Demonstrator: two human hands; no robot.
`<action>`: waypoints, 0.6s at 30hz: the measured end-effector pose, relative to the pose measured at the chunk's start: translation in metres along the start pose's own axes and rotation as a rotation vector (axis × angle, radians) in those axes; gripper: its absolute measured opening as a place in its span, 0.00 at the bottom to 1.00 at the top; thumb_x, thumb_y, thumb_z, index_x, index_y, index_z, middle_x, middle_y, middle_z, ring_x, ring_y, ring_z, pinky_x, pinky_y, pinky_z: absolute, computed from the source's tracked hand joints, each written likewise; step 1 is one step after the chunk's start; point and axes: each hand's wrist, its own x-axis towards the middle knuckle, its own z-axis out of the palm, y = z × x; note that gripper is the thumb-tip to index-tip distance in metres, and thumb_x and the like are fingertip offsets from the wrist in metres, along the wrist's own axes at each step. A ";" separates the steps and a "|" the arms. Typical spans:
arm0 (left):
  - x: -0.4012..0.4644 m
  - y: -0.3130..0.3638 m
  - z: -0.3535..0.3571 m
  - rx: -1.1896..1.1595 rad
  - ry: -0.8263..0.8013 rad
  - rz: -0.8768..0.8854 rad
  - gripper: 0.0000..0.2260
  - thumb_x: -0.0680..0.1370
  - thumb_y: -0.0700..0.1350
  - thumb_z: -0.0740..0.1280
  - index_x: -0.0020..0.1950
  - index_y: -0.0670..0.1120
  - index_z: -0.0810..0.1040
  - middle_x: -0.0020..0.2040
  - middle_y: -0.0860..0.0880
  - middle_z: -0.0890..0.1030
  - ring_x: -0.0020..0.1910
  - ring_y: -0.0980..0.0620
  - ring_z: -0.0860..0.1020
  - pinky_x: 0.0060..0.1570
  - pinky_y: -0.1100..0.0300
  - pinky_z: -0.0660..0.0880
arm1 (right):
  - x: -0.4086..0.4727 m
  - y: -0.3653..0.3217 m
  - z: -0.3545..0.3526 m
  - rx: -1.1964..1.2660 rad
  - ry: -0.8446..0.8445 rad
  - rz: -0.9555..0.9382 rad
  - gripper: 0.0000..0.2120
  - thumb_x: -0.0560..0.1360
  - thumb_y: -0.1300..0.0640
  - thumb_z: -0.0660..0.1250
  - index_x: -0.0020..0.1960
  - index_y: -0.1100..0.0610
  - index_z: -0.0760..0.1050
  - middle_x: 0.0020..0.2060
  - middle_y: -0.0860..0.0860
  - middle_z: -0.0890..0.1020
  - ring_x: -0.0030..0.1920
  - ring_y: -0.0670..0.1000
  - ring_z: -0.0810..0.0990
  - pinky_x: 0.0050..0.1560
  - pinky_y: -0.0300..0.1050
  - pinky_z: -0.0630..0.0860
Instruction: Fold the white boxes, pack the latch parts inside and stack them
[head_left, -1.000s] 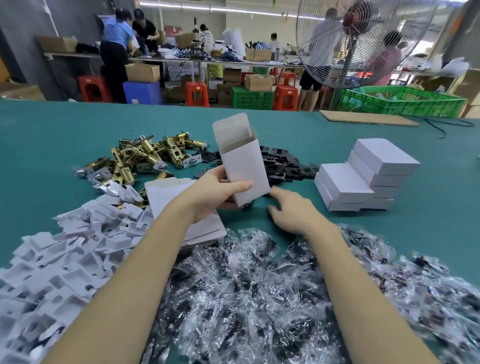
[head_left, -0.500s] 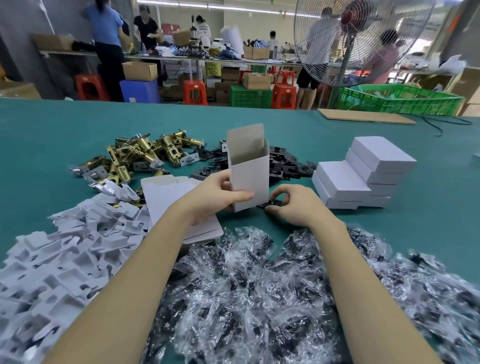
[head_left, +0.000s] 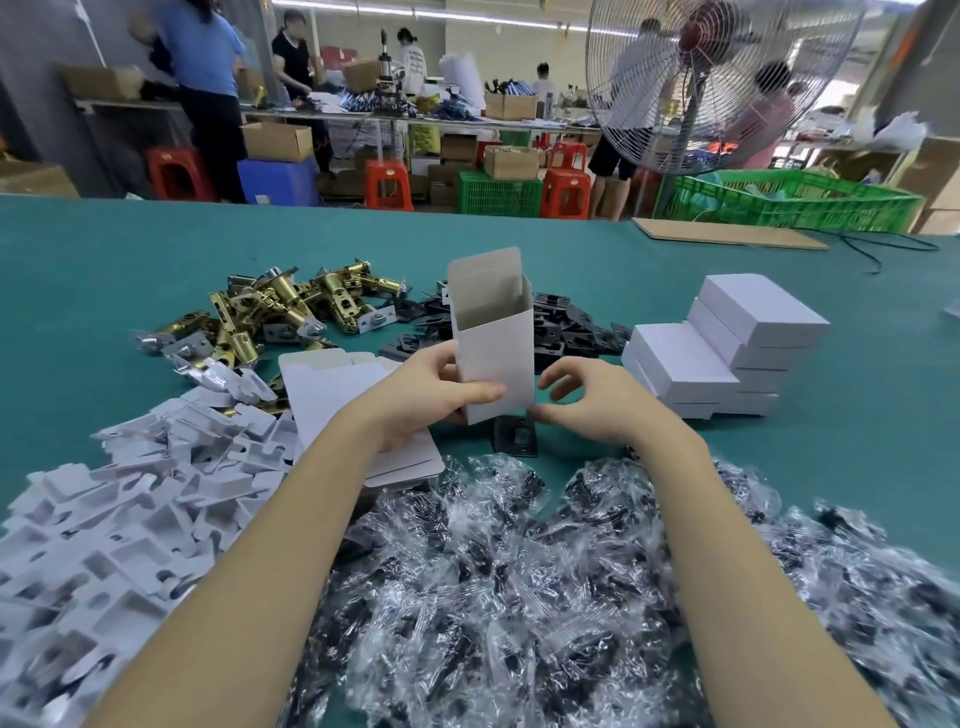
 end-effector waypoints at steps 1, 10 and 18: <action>0.000 -0.001 0.000 -0.004 0.001 0.001 0.14 0.75 0.41 0.76 0.56 0.55 0.80 0.50 0.53 0.87 0.48 0.56 0.85 0.48 0.60 0.83 | 0.000 -0.004 0.001 -0.003 -0.035 -0.013 0.15 0.72 0.41 0.75 0.56 0.45 0.79 0.49 0.43 0.82 0.50 0.45 0.80 0.51 0.42 0.72; 0.001 0.001 -0.002 -0.034 0.026 -0.005 0.13 0.76 0.40 0.76 0.55 0.54 0.79 0.48 0.53 0.87 0.45 0.58 0.86 0.44 0.61 0.83 | -0.002 -0.017 0.008 -0.074 -0.235 -0.042 0.22 0.68 0.44 0.80 0.59 0.43 0.77 0.45 0.40 0.78 0.47 0.45 0.78 0.40 0.33 0.69; 0.000 0.001 -0.002 -0.028 0.026 -0.024 0.13 0.77 0.42 0.75 0.57 0.54 0.78 0.54 0.50 0.85 0.49 0.56 0.85 0.47 0.60 0.83 | 0.000 -0.027 0.007 -0.181 -0.311 0.003 0.17 0.69 0.48 0.79 0.52 0.52 0.79 0.39 0.45 0.79 0.38 0.46 0.76 0.40 0.42 0.71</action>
